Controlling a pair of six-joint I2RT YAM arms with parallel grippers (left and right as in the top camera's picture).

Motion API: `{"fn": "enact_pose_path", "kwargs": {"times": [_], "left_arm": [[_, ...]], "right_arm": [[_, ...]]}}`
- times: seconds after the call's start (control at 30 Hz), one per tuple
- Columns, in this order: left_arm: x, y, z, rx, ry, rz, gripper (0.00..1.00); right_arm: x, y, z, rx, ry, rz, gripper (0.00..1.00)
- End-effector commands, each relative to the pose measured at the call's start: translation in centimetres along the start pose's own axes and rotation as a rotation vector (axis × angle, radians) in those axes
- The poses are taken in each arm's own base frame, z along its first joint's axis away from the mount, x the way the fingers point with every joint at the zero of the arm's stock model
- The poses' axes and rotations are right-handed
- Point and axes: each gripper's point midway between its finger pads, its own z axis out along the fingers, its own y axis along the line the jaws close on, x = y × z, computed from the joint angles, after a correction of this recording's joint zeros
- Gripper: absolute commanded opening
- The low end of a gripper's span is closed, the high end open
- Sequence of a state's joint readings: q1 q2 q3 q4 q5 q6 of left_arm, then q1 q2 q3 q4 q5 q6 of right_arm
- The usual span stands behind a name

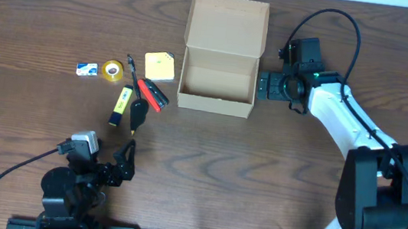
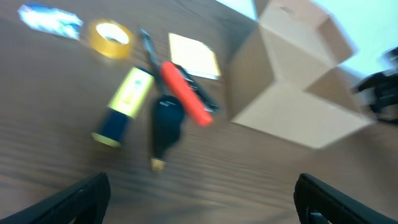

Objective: Pack container
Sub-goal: 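Reach the left gripper to the yellow notepad and grip it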

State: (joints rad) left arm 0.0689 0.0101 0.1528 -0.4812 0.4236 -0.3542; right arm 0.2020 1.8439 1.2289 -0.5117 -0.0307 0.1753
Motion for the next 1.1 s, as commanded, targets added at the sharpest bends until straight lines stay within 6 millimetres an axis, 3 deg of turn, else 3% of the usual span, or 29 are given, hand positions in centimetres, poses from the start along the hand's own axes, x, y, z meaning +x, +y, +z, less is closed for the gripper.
{"fn": "enact_pose_path", "kwargs": {"times": [0.0,0.1,0.33,0.57,0.7,0.8,0.93,1.07], "left_arm": [[1.6,-2.0,0.0,0.122,0.086,-0.231,0.95],[1.2,-2.2,0.0,0.129,0.079,-0.325,0.95],[-2.7,-3.5,-0.3,0.188,-0.072,-0.247,0.96],[-5.3,-1.1,-0.4,-0.015,-0.128,-0.231,0.96],[-7.0,0.1,-0.6,-0.185,-0.045,-0.184,0.96],[-9.4,0.3,-0.5,-0.284,0.028,-0.108,0.96],[-13.2,0.3,0.8,-0.374,0.121,0.035,0.96],[-16.0,0.7,4.0,-0.406,0.228,0.147,0.96]], "right_arm": [[0.0,-0.1,0.0,-0.004,0.002,0.016,0.99],[0.0,-0.1,0.0,-0.004,0.002,0.016,0.99],[0.0,-0.1,0.0,-0.004,0.002,0.016,0.99],[0.0,-0.1,0.0,-0.004,0.002,0.016,0.99],[0.0,-0.1,0.0,-0.004,0.002,0.016,0.99],[0.0,-0.1,0.0,-0.004,0.002,0.016,0.99],[0.0,-0.1,0.0,-0.004,0.002,0.016,0.99],[0.0,-0.1,0.0,-0.004,0.002,0.016,0.99]]}}
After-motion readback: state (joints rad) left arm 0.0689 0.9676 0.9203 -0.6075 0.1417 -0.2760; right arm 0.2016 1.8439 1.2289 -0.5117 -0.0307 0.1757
